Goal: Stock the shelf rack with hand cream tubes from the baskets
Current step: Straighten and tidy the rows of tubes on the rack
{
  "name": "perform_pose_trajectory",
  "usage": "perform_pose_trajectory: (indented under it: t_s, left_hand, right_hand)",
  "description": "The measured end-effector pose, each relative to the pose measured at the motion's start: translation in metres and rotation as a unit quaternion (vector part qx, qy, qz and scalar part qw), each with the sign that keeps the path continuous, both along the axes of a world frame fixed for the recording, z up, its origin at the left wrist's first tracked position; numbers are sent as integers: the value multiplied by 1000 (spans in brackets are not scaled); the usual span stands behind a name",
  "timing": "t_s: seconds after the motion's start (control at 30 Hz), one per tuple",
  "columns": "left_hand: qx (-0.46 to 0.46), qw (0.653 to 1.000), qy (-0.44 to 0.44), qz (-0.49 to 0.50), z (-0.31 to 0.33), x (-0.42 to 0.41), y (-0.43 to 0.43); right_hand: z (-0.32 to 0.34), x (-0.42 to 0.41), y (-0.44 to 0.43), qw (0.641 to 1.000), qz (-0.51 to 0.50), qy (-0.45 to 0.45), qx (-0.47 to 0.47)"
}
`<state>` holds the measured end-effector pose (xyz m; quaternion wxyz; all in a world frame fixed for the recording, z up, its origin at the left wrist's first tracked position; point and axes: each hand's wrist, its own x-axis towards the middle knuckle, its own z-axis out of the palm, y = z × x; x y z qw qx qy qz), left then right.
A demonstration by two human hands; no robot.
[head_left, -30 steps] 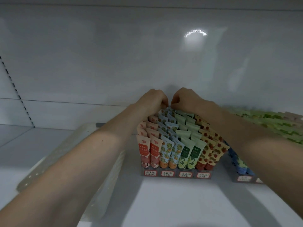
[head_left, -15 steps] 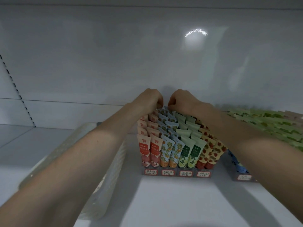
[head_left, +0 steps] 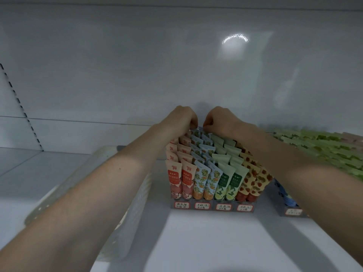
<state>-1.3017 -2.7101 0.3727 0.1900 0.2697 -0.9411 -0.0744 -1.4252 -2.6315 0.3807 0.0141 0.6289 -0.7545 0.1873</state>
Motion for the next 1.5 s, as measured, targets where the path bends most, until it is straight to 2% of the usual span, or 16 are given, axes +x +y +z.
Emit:
perform_pose_trajectory:
  t_s: [0.5,0.63,0.8,0.9,1.3,1.5]
  left_hand:
    - [20,999,36,-4,4,12,10]
    - [-10,998,61,-23,12,21,19]
    - [-25,998,-16,-63,9,22,33]
    - [-24,997,-47,-54,6,17,33]
    - [-22,997,-63,-35,3,13,28]
    - [-66,995,-23,-76,11,32,38]
  right_hand:
    - [5,1,7,1000,-7,-19,5]
    - [17,1,19,999,-1,-25,-29]
    - [20,7,37,999,23,-14,23]
    - [15,12,39,998,25,-5,60]
    - [7,16,34,999,21,-2,48]
    - [13,12,56,999,42,-10,16]
